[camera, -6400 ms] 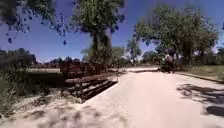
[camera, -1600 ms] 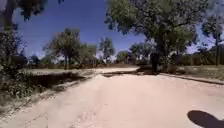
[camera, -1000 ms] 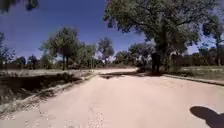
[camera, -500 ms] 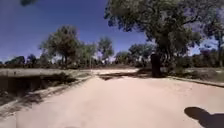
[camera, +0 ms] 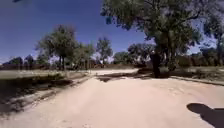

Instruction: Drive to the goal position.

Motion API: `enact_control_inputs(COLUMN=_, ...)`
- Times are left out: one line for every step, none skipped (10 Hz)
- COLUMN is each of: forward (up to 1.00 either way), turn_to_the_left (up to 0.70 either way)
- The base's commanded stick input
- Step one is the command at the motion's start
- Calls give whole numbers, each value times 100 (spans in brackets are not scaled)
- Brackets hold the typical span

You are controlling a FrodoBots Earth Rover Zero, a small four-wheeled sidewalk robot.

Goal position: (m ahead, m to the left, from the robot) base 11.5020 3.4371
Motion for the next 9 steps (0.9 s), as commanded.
enact_control_inputs(forward=85, turn_to_the_left=0)
enact_control_inputs(forward=85, turn_to_the_left=0)
enact_control_inputs(forward=85, turn_to_the_left=0)
enact_control_inputs(forward=85, turn_to_the_left=0)
enact_control_inputs(forward=85, turn_to_the_left=0)
enact_control_inputs(forward=85, turn_to_the_left=0)
enact_control_inputs(forward=85, turn_to_the_left=23)
enact_control_inputs(forward=85, turn_to_the_left=34)
enact_control_inputs(forward=85, turn_to_the_left=12)
